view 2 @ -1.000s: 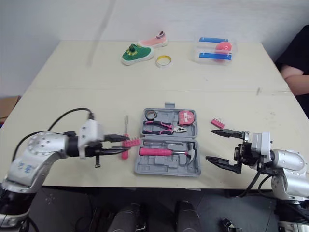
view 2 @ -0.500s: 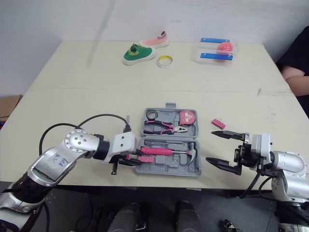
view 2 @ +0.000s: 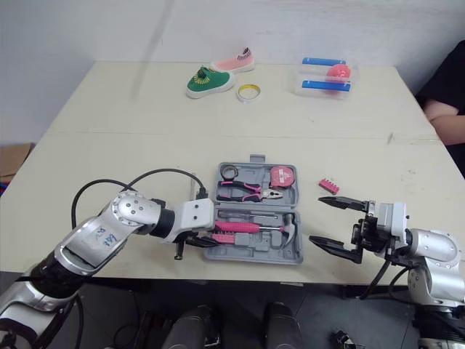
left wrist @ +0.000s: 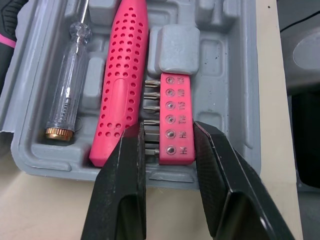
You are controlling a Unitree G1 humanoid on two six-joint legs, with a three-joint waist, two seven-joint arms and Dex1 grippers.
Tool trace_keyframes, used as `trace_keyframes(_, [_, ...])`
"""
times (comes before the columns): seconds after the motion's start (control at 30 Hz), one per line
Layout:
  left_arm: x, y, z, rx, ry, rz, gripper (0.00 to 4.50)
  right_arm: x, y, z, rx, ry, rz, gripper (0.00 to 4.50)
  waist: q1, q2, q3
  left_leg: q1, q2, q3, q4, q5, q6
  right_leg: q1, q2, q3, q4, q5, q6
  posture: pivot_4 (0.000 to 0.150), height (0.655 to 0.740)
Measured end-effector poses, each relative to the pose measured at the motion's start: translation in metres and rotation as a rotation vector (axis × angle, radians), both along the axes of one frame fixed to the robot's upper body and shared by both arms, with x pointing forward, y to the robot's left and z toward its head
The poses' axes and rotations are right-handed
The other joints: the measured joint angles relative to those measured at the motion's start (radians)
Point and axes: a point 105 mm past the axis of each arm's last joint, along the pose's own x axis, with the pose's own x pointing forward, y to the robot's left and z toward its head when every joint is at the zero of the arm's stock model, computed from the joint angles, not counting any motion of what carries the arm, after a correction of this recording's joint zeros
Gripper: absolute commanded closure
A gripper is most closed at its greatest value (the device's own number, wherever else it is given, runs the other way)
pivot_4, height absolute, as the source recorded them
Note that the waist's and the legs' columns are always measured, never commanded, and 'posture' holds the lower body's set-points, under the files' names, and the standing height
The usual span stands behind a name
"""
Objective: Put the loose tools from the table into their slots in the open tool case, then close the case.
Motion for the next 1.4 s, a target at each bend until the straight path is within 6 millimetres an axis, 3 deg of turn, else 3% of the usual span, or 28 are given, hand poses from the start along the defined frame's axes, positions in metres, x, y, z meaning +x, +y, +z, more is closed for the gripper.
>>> trace_keyframes(0.17, [0.001,-0.006,0.0,-0.01,-0.013,-0.009,3.82,0.0,0.006,0.007,-0.001,-0.027,0.003,0.0,0.003,0.0,0.0,0.0,0.0,-0.001,0.001,0.0,0.0,0.0,0.0,0.0,0.0,0.0,0.0,0.15,0.74])
trace_keyframes(0.33, [0.002,-0.009,0.004,-0.027,-0.052,-0.037,1.48,-0.002,0.013,0.008,0.002,-0.015,0.008,0.0,0.008,0.0,0.0,-0.001,-0.001,-0.002,0.001,0.0,0.0,0.0,-0.001,0.001,0.0,0.0,0.0,0.15,0.74])
trace_keyframes(0.53, [-0.001,0.0,0.043,-0.135,-0.105,-0.059,1.48,-0.001,0.019,0.014,0.008,-0.011,0.007,0.0,0.0,0.0,0.0,-0.001,0.0,-0.002,0.001,0.0,0.0,0.001,0.0,0.0,0.0,0.0,0.0,0.15,0.74])
trace_keyframes(0.63, [0.0,0.004,0.051,-0.186,-0.136,-0.064,1.48,-0.001,0.019,0.014,0.012,0.002,0.002,0.0,-0.001,0.0,0.0,-0.001,0.0,-0.002,0.001,0.0,0.0,0.001,0.0,-0.001,0.0,0.0,0.0,0.15,0.74])
trace_keyframes(0.87, [0.005,0.008,0.046,-0.366,-0.142,-0.064,4.47,0.002,0.022,0.018,0.016,0.003,0.003,0.0,0.0,0.0,0.0,0.0,-0.001,-0.001,0.001,0.0,0.001,0.001,0.0,-0.001,0.0,0.0,0.0,0.15,0.74])
trace_keyframes(1.2, [0.007,0.007,-0.003,-0.288,-0.038,-0.022,4.47,0.001,0.021,0.015,0.009,0.013,-0.005,0.0,0.0,0.0,0.0,-0.001,-0.001,-0.001,0.001,0.0,0.001,0.0,0.0,-0.002,0.0,0.0,0.0,0.15,0.74])
trace_keyframes(1.4, [0.009,0.003,-0.005,-0.249,-0.029,-0.01,4.47,0.0,0.02,0.013,0.009,0.02,-0.009,0.0,0.0,0.0,0.0,0.001,-0.001,-0.001,0.001,0.0,0.001,0.001,-0.001,-0.002,0.001,0.0,0.001,0.15,0.74])
